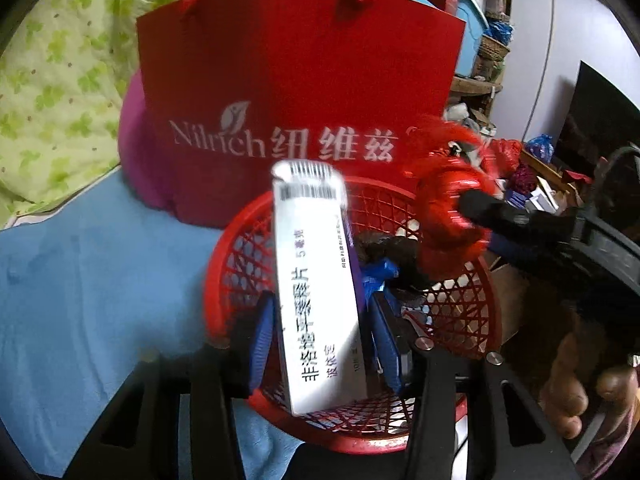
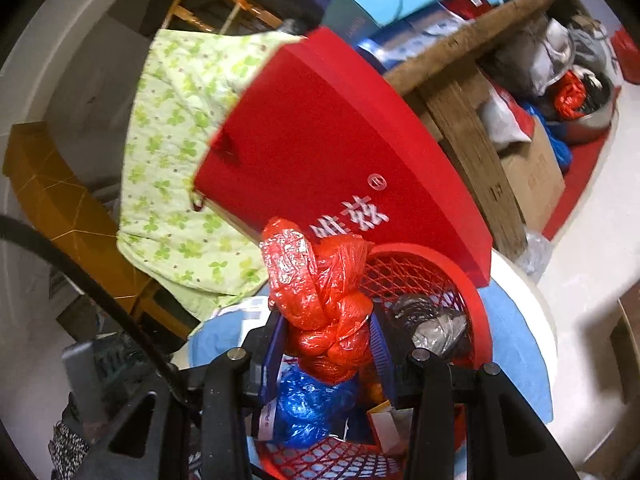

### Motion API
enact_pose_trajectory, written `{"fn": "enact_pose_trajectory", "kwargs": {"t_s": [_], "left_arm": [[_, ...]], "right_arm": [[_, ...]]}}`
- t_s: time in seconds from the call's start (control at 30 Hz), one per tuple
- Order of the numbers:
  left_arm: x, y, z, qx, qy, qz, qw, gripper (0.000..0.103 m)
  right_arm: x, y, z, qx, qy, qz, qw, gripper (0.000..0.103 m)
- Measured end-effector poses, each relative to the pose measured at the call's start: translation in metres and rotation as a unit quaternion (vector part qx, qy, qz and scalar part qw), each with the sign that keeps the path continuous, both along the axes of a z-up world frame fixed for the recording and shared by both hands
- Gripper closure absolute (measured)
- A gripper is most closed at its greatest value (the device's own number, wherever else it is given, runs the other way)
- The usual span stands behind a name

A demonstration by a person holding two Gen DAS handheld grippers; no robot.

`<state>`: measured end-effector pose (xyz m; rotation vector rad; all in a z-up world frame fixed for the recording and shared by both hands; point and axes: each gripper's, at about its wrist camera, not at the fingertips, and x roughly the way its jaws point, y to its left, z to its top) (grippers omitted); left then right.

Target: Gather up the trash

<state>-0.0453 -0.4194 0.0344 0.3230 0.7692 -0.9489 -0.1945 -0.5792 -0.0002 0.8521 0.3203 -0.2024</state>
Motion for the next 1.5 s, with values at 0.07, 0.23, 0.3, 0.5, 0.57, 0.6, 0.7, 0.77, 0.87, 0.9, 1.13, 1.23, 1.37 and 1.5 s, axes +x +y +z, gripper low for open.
{"fn": "enact_pose_trajectory", "kwargs": {"t_s": [0.07,0.23,0.3,0.5,0.57,0.6,0.7,0.77,0.87,0.9,1.13,1.23,1.37,1.5], "left_arm": [[-0.001,-0.002,-0.001,0.0,0.002,-0.008,1.0,0.053],[-0.007,-0.001,-0.002,0.004,-0.001,-0.021,0.9998,0.05],[-0.011,0.002,-0.002,0.004,-0.007,-0.023,0.9997,0.046],[-0.018,0.015,0.002,-0.006,-0.017,-0.027,0.9995,0.038],[-0.021,0.018,0.005,-0.007,-0.025,-0.026,0.9993,0.037],[-0.024,0.021,0.009,-0.01,-0.033,-0.026,0.9991,0.037],[-0.029,0.026,0.015,-0.015,-0.055,-0.024,0.9981,0.033],[-0.031,0.029,0.019,-0.013,-0.078,-0.02,0.9967,0.033],[-0.028,0.038,0.024,-0.014,-0.089,-0.014,0.9958,0.033],[-0.027,0.042,0.025,-0.015,-0.094,-0.009,0.9955,0.033],[0.009,0.117,0.009,-0.005,-0.099,0.07,0.9926,0.033],[0.03,0.165,-0.005,0.002,-0.08,0.128,0.9886,0.033],[0.042,0.229,-0.027,0.019,-0.07,0.195,0.9781,0.033],[0.037,0.271,-0.048,0.038,-0.059,0.241,0.9681,0.033]], "right_arm": [[0.005,-0.001,-0.005,0.009,0.005,0.002,1.0,0.057],[0.004,0.002,-0.012,0.019,0.004,-0.001,1.0,0.038],[0.001,0.002,-0.012,0.019,0.002,-0.006,1.0,0.038],[-0.008,0.009,-0.011,0.018,-0.004,-0.009,1.0,0.038],[-0.01,0.014,-0.011,0.016,-0.002,-0.007,1.0,0.038],[-0.011,0.015,-0.011,0.015,-0.002,-0.007,1.0,0.038],[-0.015,0.021,-0.009,0.009,0.0,-0.006,1.0,0.038],[-0.017,0.025,-0.007,0.007,0.0,-0.006,1.0,0.038],[-0.022,0.032,-0.002,-0.009,0.002,0.0,1.0,0.038],[-0.024,0.036,0.002,-0.023,0.004,0.006,1.0,0.038],[-0.041,0.067,0.03,-0.095,-0.022,0.053,0.994,0.038],[-0.034,0.093,0.045,-0.108,-0.044,0.106,0.988,0.038],[-0.014,0.14,0.053,-0.13,-0.044,0.183,0.973,0.038],[0.021,0.2,0.031,-0.146,0.01,0.252,0.957,0.038]]}}
